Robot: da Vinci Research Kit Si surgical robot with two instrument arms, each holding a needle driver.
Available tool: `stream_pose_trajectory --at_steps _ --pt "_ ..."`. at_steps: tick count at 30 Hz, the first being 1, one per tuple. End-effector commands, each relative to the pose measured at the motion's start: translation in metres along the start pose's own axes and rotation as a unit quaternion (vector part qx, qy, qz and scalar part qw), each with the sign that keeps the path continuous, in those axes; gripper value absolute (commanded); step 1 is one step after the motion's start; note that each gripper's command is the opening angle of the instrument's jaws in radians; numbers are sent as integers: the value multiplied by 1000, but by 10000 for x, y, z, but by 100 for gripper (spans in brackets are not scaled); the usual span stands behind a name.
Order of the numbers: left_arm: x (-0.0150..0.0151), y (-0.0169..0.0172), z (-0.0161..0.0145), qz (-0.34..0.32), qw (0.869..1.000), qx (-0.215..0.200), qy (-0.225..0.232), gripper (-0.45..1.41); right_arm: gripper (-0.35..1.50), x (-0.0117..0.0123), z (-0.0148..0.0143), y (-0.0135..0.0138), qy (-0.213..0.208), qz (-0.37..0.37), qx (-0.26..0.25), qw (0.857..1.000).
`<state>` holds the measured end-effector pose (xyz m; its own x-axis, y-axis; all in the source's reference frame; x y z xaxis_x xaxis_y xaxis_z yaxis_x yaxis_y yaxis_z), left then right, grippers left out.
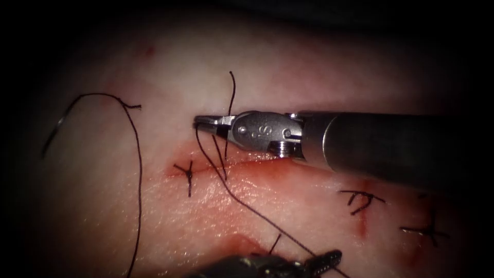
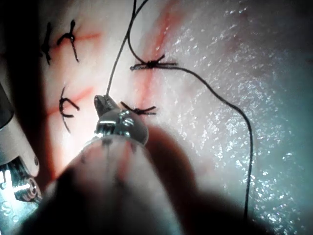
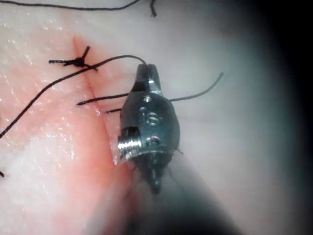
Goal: Wound Closure
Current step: Use the right hand to handoff a longer length of suture to the left hand.
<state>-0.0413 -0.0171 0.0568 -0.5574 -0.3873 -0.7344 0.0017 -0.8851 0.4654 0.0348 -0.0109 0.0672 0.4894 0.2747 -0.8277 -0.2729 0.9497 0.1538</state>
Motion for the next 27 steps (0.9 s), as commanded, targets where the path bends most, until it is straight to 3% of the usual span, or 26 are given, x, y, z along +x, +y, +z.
stream_pose_trajectory --at_steps 1,3,4,5,9,14,16,17,18,19,20,22,24,27 --pt "-2 0 -5 1 1000 5 0 -45 -35 -2 2 -2 -1 -2 -1 1000" --pt "-8 0 -39 2 1000 12 -4 -45 -35 -3 -9 -6 -2 -3 0 1000" --pt "-15 -1 -70 1 1000 17 -18 -45 -35 -4 -20 -10 -2 -4 -1 1000" --pt "-15 -1 -70 1 1000 17 -18 -45 -35 -4 -20 -10 -2 -4 -1 1000" --pt "-41 -11 -144 -5 998 33 -58 -45 -35 -1 -47 -21 6 -5 3 1000" --pt "-83 -33 -204 -16 994 46 -95 -45 -35 14 -80 -31 20 12 15 1000" --pt "-92 -38 -210 -18 994 47 -97 -45 -30 18 -84 -30 24 25 22 999" --pt "-100 -41 -214 -21 993 50 -101 -45 7 20 -88 -30 28 32 29 999" --pt "-116 -48 -219 -25 992 56 -114 -45 88 26 -96 -30 39 47 31 998" --pt "-116 -48 -219 -25 992 56 -114 -45 88 26 -96 -30 39 47 31 998" --pt "-124 -50 -220 -26 991 54 -116 -45 110 28 -99 -30 48 55 28 997" --pt "-141 -53 -220 -27 991 52 -121 -45 133 34 -107 -30 79 70 16 994" --pt "-164 -56 -218 -14 988 50 -145 -45 140 45 -124 -29 127 85 11 988" --pt "-185 -58 -217 -1 986 46 -159 -45 141 59 -142 -26 146 94 11 985"
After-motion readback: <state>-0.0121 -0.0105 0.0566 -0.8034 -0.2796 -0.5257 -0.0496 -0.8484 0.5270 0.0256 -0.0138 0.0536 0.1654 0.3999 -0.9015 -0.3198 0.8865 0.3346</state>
